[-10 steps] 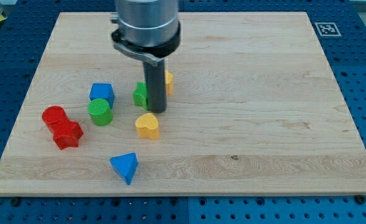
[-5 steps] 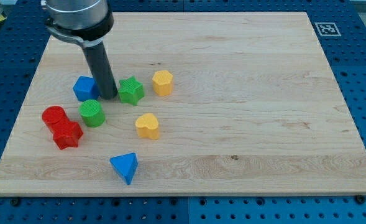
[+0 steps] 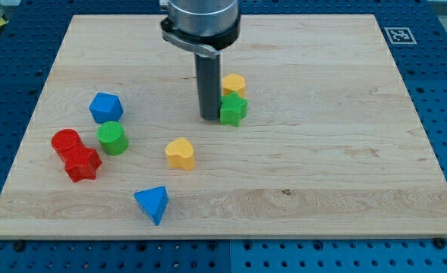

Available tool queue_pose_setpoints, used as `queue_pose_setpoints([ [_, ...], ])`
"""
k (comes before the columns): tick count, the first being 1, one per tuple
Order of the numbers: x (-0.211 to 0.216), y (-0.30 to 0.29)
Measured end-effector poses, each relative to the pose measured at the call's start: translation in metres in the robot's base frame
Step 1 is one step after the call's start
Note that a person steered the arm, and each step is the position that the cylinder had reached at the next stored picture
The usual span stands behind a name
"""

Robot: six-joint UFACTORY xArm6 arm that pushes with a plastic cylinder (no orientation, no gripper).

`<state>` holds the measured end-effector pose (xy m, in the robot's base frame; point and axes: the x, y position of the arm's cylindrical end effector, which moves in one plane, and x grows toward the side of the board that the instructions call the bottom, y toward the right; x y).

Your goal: Move the green star towards center right

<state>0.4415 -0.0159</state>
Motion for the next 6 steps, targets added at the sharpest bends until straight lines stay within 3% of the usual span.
queue_pose_setpoints([
  [2, 0.0, 0.072],
  [6, 0.012, 0.162],
])
